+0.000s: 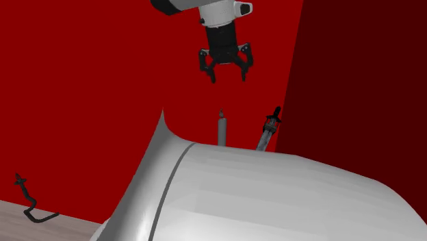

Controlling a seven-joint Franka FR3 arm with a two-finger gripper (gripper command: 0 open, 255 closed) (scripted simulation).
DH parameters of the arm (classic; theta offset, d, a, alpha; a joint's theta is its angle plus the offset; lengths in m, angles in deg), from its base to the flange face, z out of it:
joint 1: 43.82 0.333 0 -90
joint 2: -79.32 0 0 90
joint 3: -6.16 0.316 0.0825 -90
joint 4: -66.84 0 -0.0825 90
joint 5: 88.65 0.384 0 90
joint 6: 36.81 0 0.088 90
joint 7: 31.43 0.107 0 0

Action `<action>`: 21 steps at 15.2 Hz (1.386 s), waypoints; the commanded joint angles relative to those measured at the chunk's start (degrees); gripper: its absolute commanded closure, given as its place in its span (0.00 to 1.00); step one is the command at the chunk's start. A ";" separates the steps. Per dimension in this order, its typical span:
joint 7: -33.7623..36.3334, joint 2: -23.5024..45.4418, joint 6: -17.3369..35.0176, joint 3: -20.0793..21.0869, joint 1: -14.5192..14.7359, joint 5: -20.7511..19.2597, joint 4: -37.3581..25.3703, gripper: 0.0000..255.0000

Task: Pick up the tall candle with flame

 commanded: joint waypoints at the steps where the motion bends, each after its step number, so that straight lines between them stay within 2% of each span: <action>1: 2.75 4.56 3.66 1.16 -0.61 -1.62 -0.87 0.00; 8: 13.27 20.56 12.09 3.52 -2.28 -10.56 -7.36 0.00; 14: 22.49 34.60 15.69 2.24 -0.78 -19.42 -16.36 0.00; 21: 25.93 38.67 19.07 0.65 0.27 -22.96 -16.63 0.00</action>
